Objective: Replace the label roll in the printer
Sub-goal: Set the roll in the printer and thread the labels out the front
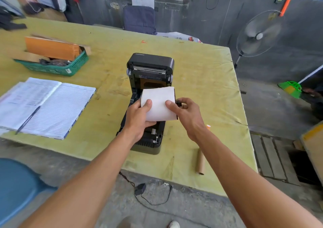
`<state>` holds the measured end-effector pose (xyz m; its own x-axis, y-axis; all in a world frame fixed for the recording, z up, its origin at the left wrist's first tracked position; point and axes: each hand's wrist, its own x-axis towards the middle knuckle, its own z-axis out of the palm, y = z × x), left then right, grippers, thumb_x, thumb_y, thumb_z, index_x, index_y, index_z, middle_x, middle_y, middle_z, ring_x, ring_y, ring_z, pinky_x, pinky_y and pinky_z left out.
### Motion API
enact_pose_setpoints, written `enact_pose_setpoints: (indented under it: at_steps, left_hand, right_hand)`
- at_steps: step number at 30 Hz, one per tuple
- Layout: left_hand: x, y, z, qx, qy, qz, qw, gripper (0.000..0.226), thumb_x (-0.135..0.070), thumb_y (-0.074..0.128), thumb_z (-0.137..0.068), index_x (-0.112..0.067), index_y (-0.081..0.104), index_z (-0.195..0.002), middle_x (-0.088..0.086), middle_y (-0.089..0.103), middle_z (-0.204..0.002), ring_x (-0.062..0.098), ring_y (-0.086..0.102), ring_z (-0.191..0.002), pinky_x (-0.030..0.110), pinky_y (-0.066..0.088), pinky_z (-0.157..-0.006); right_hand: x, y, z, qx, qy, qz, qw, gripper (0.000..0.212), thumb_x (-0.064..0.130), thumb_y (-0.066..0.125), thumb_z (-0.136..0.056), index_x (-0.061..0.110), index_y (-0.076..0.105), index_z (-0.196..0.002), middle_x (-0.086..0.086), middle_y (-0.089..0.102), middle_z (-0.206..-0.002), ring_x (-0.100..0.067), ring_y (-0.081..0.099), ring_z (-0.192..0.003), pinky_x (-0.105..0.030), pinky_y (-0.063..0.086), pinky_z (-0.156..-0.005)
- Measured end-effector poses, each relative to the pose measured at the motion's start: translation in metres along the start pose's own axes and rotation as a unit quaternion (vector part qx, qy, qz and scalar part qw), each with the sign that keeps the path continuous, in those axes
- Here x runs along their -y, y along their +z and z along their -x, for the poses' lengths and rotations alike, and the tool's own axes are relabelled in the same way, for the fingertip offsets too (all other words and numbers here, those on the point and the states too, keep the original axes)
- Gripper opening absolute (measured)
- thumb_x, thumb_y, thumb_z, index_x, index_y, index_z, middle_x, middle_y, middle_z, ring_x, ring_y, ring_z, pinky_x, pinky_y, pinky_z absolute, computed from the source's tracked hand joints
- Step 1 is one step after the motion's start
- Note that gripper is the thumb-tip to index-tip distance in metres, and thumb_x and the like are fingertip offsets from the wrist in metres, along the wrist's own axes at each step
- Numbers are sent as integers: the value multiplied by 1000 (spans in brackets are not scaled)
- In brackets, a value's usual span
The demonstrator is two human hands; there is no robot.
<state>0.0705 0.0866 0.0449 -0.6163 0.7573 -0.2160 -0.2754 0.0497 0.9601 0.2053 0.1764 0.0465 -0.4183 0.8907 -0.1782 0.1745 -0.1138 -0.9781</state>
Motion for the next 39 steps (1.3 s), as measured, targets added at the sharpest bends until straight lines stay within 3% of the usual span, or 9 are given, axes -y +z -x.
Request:
enact_pose_setpoints:
  at_steps: [6,12,14,20,24,26,30,35,39]
  left_hand:
    - [-9,-39,-27,18,16,-38,999,26,-25,57,-99,-18,63,-123,3,69,-115,24,67,-103,49,57,-83]
    - [-11,-77,-61,66,22,-93,993,26,-23,58,-98,-22,65,-123,-3,72,-108,4,69,-85,19,53,-63]
    - [-10,-87,-71,88,28,-109,990,29,-22,58,-98,-21,64,-126,-4,71,-108,5,68,-88,15,51,-63]
    - [1,-98,-93,144,29,-120,982,33,-16,62,-95,-25,63,-127,-7,71,-110,9,69,-98,16,54,-73]
    - [18,-99,-102,147,16,-130,980,35,-13,63,-94,-15,64,-129,-1,72,-111,17,69,-101,27,57,-84]
    - [23,-97,-106,141,18,-131,981,37,-12,64,-93,-13,63,-130,-2,72,-111,15,69,-101,25,57,-85]
    - [29,-93,-111,142,34,-152,978,42,-11,66,-92,-13,61,-134,-8,70,-117,4,67,-101,15,53,-84]
    - [38,-95,-116,124,0,-165,978,46,-18,68,-91,-15,59,-136,-3,66,-130,8,66,-107,28,53,-97]
    - [39,-94,-117,121,-4,-174,977,50,-18,69,-91,-16,55,-139,-5,63,-134,7,66,-108,26,51,-98]
  right_hand:
    - [5,40,-17,2,-14,69,997,81,56,78,-68,10,58,-131,-9,68,-119,-26,66,-105,-43,56,-91]
    - [-5,83,-28,-43,4,69,997,79,57,78,-63,12,62,-126,-5,72,-113,-23,70,-98,-45,58,-89]
    - [-10,93,-30,-56,9,62,996,70,48,80,-69,12,62,-126,-5,72,-112,-22,71,-97,-45,58,-89]
    - [-23,109,-29,-100,21,42,994,64,35,80,-77,11,59,-132,-4,73,-112,-19,72,-95,-42,59,-88]
    - [-27,107,-34,-94,22,64,993,54,25,77,-84,12,60,-134,-2,73,-113,-13,71,-92,-31,59,-84]
    - [-30,104,-38,-88,27,69,993,51,24,77,-85,13,61,-132,0,74,-109,-11,71,-88,-28,60,-80]
    - [-38,103,-39,-83,34,66,994,48,22,76,-85,14,62,-130,2,76,-103,-12,72,-86,-37,60,-85]
    - [-42,102,-45,-70,22,65,995,44,24,78,-82,13,65,-123,-5,74,-112,-16,74,-86,-38,61,-81]
    - [-43,98,-44,-58,18,64,996,32,12,74,-86,16,67,-117,1,77,-102,-15,75,-84,-32,61,-79]
